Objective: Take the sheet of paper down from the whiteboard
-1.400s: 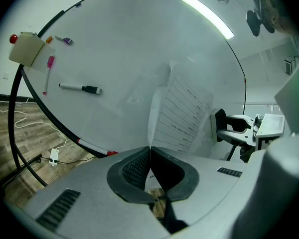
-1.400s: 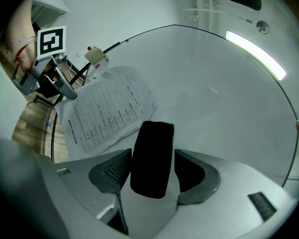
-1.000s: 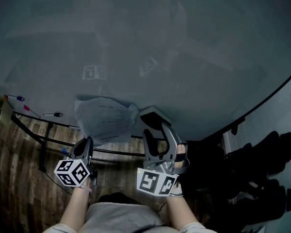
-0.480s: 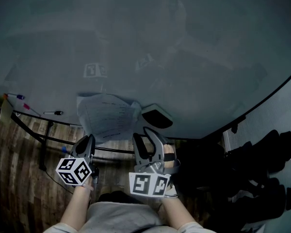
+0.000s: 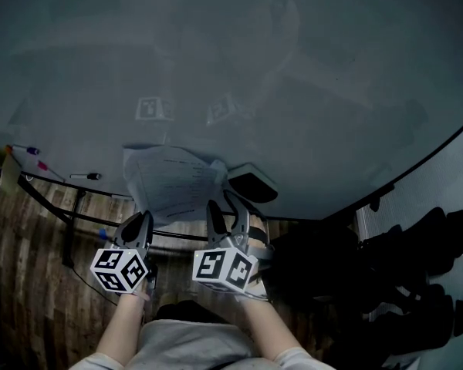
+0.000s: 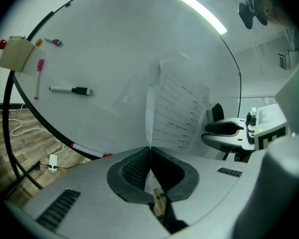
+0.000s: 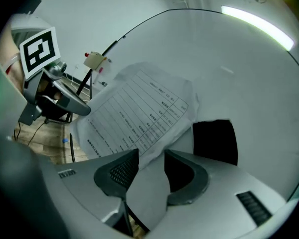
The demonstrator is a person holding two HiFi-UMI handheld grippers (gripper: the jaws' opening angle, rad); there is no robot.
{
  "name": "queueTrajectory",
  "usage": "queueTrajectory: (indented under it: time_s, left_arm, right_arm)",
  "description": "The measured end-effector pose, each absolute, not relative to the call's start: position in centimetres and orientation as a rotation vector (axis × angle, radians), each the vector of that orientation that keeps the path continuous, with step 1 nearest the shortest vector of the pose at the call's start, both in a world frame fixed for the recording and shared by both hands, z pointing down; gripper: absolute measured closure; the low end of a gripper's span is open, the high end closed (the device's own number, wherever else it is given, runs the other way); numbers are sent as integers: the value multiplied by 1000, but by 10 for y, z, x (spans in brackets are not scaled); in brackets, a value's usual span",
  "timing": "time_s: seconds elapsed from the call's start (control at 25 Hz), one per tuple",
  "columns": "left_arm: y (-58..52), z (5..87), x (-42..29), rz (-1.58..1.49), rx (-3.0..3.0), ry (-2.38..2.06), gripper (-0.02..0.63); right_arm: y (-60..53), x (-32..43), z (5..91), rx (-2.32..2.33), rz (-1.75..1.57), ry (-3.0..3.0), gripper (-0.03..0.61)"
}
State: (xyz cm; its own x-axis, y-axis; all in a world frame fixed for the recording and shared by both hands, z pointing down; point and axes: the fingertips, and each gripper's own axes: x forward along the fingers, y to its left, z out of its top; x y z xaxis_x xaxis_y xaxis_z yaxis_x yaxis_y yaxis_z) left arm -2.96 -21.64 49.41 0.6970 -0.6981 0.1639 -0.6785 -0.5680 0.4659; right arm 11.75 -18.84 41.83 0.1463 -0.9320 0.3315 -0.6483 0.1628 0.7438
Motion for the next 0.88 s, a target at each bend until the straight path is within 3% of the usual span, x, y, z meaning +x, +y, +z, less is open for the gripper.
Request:
queueTrajectory:
  time_s: [0.6,0.76,0.8,0.88]
  left_arm:
    - [-217,503,-26,-31,2396,-1044,598]
    - [-216,507,-23,-35,2387,-1036,597]
    - [-216,509,-23,-35,2383,-1035,598]
    - [-216,512,-22,-36,2375,-1032,597]
  right_arm:
    - [-206,126,426,1676,-380,-1517,402]
    - [-207,126,429,1621,-483,-1424,431]
    - [-208,124,432,1609,-498,-1414,482]
    - [-210,120,439,1601,-497,-1417,491]
